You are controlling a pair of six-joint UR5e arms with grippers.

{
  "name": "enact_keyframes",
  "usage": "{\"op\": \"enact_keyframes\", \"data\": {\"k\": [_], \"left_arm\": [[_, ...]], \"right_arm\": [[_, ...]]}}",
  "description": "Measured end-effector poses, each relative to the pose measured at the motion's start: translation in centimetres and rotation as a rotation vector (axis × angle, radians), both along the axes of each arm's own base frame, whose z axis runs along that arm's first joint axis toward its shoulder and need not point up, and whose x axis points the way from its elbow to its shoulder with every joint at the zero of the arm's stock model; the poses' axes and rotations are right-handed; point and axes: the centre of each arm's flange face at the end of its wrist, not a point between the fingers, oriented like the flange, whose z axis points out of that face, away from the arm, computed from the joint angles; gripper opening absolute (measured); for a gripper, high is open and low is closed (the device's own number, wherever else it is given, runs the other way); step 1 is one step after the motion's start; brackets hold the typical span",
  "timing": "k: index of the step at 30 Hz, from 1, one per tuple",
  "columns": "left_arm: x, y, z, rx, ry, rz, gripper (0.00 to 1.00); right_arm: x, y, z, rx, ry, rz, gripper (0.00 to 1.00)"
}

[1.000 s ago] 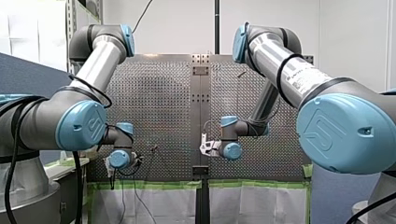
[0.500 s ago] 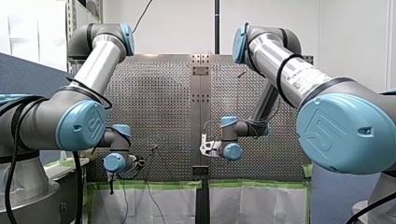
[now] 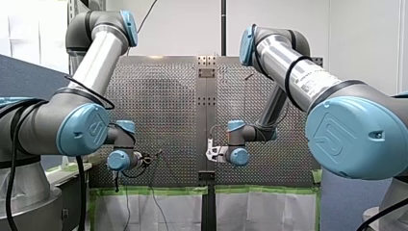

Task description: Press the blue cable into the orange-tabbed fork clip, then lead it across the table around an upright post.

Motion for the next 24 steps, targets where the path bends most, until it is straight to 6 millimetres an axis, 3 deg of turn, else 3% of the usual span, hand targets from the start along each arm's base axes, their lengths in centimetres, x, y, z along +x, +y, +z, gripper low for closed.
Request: {"op": "enact_keyframes", "data": {"k": [7,24], "left_arm": [[0.4,-0.6,1.6,-0.013,-0.033,-0.020,1.00],[0.0,-1.9,1.7,-0.022,-0.035,-0.120,1.00]], "right_arm": [[0.1,0.1,-0.1,0.002,0.000,0.002,0.00],[0.2,0.2,-0.2,0.004,0.001,0.004,0.00]]}}
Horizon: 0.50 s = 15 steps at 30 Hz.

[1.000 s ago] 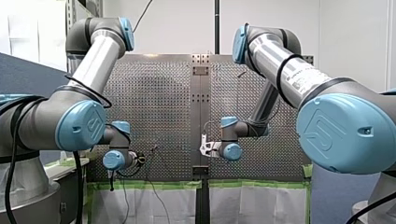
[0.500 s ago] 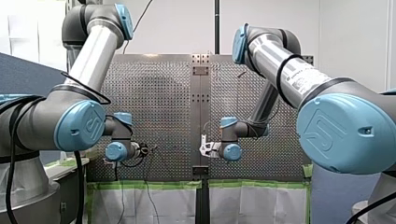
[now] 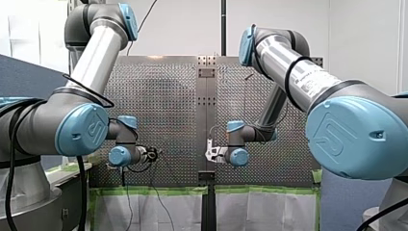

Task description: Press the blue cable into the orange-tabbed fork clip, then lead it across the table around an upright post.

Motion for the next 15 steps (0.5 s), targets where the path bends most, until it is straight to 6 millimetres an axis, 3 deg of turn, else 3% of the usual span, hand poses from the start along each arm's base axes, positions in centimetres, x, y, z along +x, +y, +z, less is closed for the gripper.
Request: {"op": "enact_keyframes", "data": {"k": [15], "left_arm": [[-0.15,0.37,-0.15,0.018,0.014,0.064,1.00]], "right_arm": [[0.02,0.01,-0.10,0.001,0.001,0.000,0.00]]}}
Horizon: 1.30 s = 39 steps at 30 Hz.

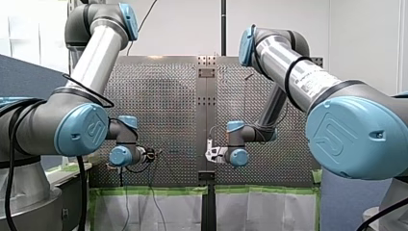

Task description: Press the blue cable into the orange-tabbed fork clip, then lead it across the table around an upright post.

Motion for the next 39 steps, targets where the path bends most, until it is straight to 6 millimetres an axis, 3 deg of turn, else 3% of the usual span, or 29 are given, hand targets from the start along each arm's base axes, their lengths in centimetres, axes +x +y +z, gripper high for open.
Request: {"op": "enact_keyframes", "data": {"k": [30,39], "left_arm": [[-0.4,-0.5,-0.1,0.002,0.014,-0.004,1.00],[-0.7,-1.6,-0.1,-0.003,0.007,-0.035,1.00]], "right_arm": [[0.3,0.1,0.1,0.003,0.004,0.005,0.00],[0.3,0.1,0.0,0.005,0.005,0.004,0.00]]}}
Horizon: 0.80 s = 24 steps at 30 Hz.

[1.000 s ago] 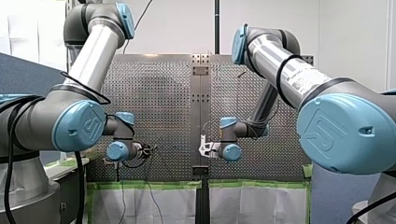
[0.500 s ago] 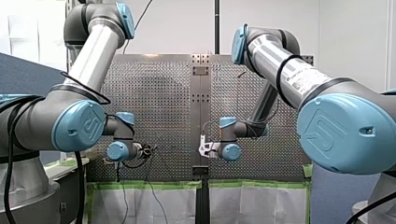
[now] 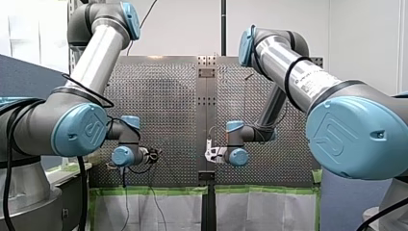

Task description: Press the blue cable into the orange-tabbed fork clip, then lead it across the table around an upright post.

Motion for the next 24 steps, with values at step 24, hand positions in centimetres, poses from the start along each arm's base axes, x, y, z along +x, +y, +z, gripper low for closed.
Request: {"op": "enact_keyframes", "data": {"k": [24], "left_arm": [[0.7,-8.0,1.5,-0.059,-0.049,-0.028,1.00]], "right_arm": [[-0.4,-0.2,-0.2,0.006,0.003,-0.006,0.00]]}}
